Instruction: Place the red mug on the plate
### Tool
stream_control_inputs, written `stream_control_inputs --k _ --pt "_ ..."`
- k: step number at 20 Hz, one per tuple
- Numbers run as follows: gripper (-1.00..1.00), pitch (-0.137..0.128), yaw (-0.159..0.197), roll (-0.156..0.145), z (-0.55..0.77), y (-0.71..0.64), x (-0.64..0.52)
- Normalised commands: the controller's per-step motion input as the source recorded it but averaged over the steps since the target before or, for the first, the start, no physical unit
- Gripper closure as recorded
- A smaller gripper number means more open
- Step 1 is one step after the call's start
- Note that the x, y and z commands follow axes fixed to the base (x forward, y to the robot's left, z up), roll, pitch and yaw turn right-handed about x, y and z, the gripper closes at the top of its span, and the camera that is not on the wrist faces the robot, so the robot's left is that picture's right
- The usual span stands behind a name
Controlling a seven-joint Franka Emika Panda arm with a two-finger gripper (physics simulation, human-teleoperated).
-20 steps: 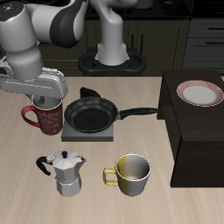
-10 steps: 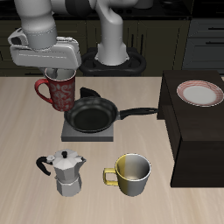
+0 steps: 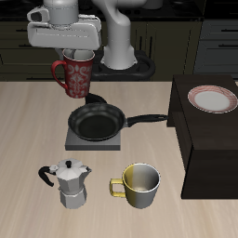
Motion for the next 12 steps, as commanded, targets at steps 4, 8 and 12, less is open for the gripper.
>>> stream_control_inputs --k 4,8,12 --pt "1.00 -0.098 0.087 0.074 0.48 0.50 -0.43" --pt "1.00 -0.090 0.004 0.025 0.40 0.19 -0.19" --pt "1.00 -0.065 -0.011 -0.025 0.25 0.15 -0.14"
